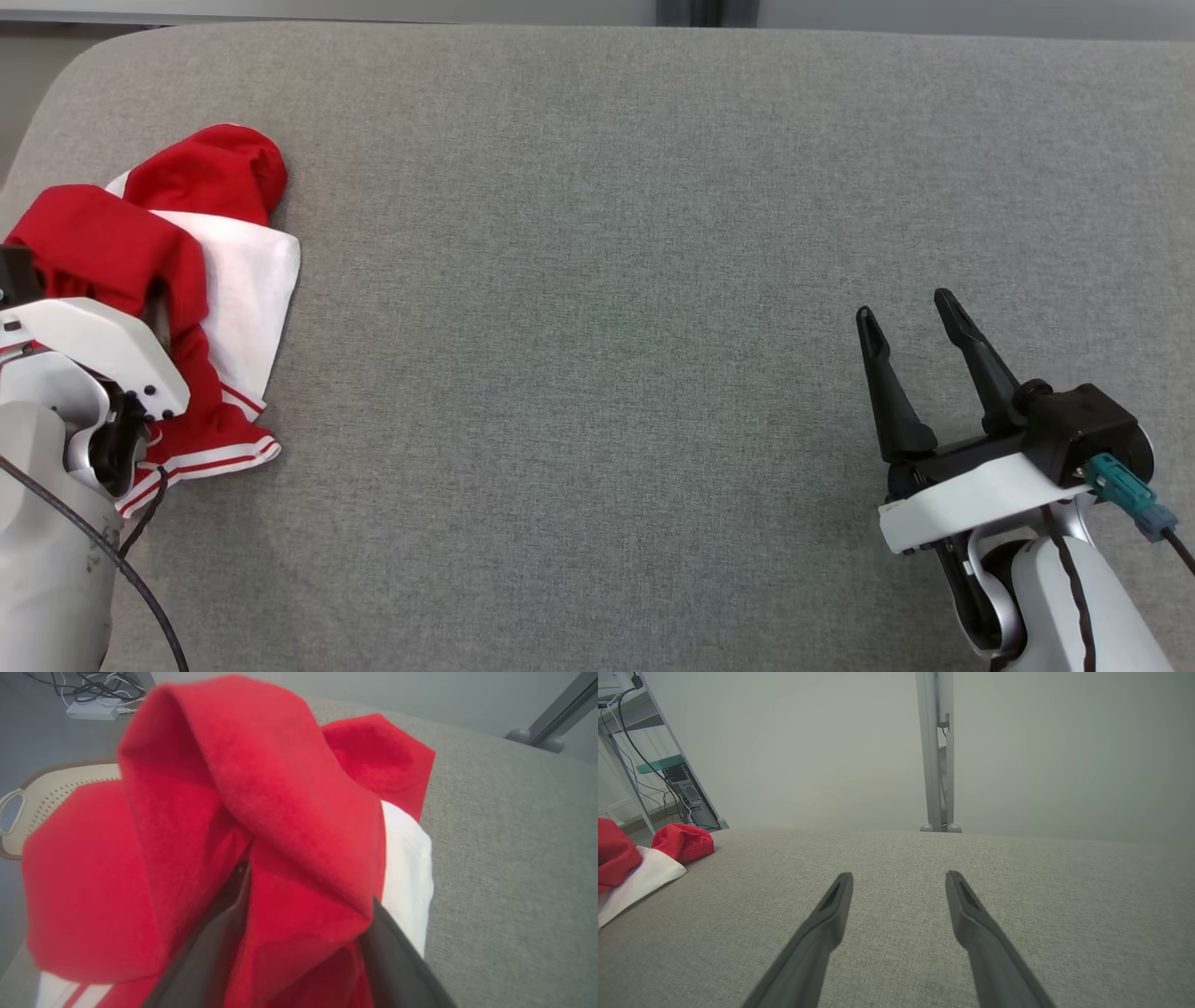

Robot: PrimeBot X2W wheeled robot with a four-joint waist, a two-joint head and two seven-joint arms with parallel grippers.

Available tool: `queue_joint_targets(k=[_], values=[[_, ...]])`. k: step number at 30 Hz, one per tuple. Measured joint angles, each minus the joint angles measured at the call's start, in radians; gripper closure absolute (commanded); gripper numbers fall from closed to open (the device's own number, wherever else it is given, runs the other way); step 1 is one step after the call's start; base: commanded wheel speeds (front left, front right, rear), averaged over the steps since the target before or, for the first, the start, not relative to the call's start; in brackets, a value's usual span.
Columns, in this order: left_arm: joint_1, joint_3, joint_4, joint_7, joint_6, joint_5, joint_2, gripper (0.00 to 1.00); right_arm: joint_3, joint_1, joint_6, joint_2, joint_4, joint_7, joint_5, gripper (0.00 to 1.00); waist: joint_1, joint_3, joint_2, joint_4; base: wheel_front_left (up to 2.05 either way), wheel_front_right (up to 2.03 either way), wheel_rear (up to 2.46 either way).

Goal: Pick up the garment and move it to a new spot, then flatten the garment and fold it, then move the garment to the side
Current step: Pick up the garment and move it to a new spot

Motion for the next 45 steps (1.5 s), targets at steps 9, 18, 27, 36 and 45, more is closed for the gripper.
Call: queue_joint_targets(k=[9, 18, 27, 36, 45], values=[[-0.056, -0.015, -0.006, -0.142, -0.015, 0.023, 0.009, 1.0, -0.025, -0.004, 0.0, 0.0, 0.008, -0.009, -0.006, 0.0, 0.0, -0.035, 0.0, 0.021, 0.0, 0.0, 0.0], [-0.076, -0.022, -0.237, -0.275, 0.05, 0.081, 0.049, 1.0, -0.057, 0.015, 0.0, 0.0, 0.004, -0.013, -0.006, 0.0, 0.0, -0.097, 0.0, 0.039, 0.0, 0.0, 0.0], [0.119, -0.026, -0.762, -0.233, 0.184, 0.122, 0.061, 1.0, -0.075, 0.037, 0.0, 0.0, -0.042, -0.02, -0.004, 0.0, 0.0, -0.151, 0.0, 0.015, 0.0, 0.0, 0.0], [0.389, -0.101, -1.102, -0.156, 0.275, 0.148, 0.016, 1.0, -0.072, 0.061, 0.0, 0.0, -0.082, -0.016, 0.009, 0.0, 0.0, -0.168, 0.0, -0.06, 0.0, 0.0, 0.0], [0.489, -0.221, -1.068, -0.138, 0.252, 0.117, -0.059, 1.0, -0.056, 0.075, 0.0, -0.001, -0.088, -0.018, 0.022, 0.0, 0.0, -0.163, 0.0, -0.172, 0.0, 0.0, 0.0]])
